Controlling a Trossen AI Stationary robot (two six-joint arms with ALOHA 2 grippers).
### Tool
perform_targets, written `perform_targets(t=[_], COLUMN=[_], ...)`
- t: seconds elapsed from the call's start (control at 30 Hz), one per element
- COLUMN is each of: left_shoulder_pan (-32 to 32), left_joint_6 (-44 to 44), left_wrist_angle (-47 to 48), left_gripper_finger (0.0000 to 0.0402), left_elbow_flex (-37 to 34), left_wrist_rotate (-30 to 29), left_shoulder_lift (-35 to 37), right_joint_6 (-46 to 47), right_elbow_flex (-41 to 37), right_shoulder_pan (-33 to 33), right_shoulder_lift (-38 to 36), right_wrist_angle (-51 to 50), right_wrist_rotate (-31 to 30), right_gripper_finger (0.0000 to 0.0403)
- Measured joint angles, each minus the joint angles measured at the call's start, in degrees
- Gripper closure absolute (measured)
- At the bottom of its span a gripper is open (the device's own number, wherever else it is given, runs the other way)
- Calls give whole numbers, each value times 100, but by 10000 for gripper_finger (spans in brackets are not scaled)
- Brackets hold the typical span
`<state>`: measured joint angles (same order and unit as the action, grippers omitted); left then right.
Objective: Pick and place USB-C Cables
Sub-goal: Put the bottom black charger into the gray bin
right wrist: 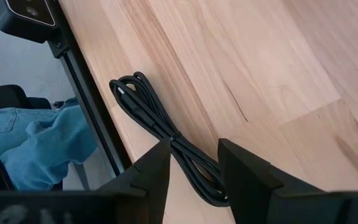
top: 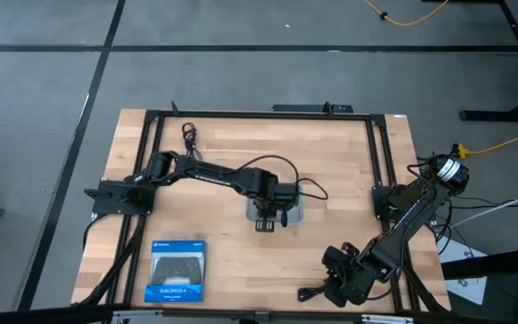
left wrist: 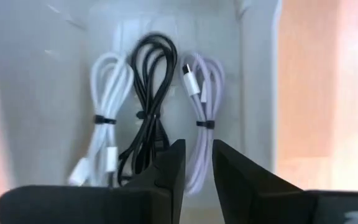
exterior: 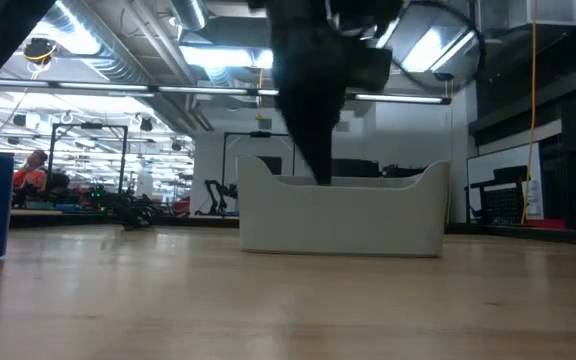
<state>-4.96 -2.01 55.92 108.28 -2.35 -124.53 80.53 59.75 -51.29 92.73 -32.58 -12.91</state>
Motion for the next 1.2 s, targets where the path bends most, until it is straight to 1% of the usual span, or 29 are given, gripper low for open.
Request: perform_targets(t=[0.13,0.2,0.37,0.53,0.63,0.73,0.87,0.97,1.07,1.13,1.2], left_shoulder_pan=[-37,-89,-340,-761,-1093,-1421,-1812,-2041,-2251,-2366,-2448], left_joint_6=[-240,-485,-1204,-1552,-1559,-1549,-1477,-1402,-1402,-1407,-1437], left_wrist_angle=[575,675,700,715,744,882,1061,1240,1517,1649,1775], left_gripper_finger=[328,327,327,329,331,332,332,332,332,332,332], left_elbow_flex=[795,1193,1944,2256,2278,2276,2276,2276,2276,2276,2276], left_wrist_rotate=[47,137,918,1526,1722,1426,610,381,125,-181,-531], left_shoulder_lift=[0,1,7,11,11,11,9,9,19,34,37], right_joint_6=[0,0,0,0,0,0,27,154,679,1154,1565], right_elbow_flex=[0,0,0,0,0,0,0,0,0,0,0], right_shoulder_pan=[-1,0,0,0,-2,-21,-160,-322,-488,-605,-727], right_shoulder_lift=[0,0,0,0,0,0,0,0,0,46,163], right_wrist_angle=[0,0,-1,-1,-2,-2,-2,1,36,149,292], right_wrist_rotate=[0,0,-1,-2,-2,-2,-5,-203,-249,-312,-227], right_gripper_finger=[263,263,263,263,263,263,263,263,264,270,283])
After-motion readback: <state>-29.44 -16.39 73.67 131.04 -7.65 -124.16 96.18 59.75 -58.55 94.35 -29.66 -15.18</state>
